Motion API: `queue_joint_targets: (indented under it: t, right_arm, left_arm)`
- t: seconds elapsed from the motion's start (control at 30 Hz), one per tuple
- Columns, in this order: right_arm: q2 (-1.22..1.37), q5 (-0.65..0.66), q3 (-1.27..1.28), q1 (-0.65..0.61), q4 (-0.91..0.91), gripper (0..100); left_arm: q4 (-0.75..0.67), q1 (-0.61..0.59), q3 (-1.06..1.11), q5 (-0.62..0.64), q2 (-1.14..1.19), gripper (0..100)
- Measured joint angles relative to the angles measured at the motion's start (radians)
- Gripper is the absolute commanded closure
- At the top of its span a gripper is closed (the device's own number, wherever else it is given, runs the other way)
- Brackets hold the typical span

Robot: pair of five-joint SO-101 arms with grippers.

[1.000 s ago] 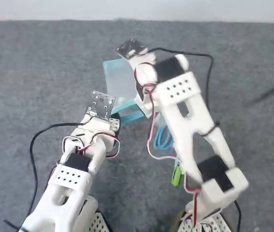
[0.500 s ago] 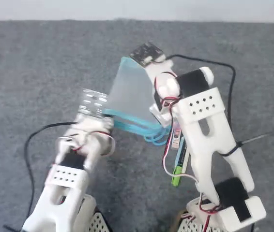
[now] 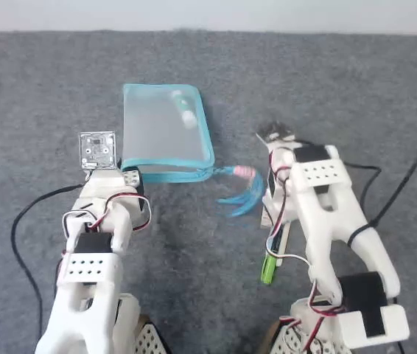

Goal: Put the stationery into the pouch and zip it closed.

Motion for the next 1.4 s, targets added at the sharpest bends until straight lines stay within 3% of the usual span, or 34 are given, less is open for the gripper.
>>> queue_joint_targets:
  t: [0.23, 0.43, 0.73, 0.97, 1.13, 1.4]
  right_arm:
    - [0.000, -0.005, 0.110, -0.002, -0.109, 82.8]
    - [-0.002, -0.005, 0.143, 0.032, -0.186, 97.2]
    - [0.071, -0.005, 0.120, 0.052, -0.239, 96.1]
    - [0.175, -0.009, 0.071, 0.173, -0.239, 95.0]
    - [0.175, -0.012, 0.068, 0.176, -0.233, 87.5]
    - [0.175, -0.012, 0.066, 0.175, -0.229, 87.3]
  left_arm:
    - [0.000, 0.000, 0.000, -0.003, 0.000, 99]
    - [0.000, 0.000, 0.000, -0.005, 0.000, 99]
    - [0.000, 0.000, 0.000, -0.006, 0.000, 99]
    - [0.000, 0.000, 0.000, -0.006, 0.000, 99]
    - [0.000, 0.000, 0.000, -0.006, 0.000, 99]
    - [0.000, 0.000, 0.000, -0.006, 0.000, 99]
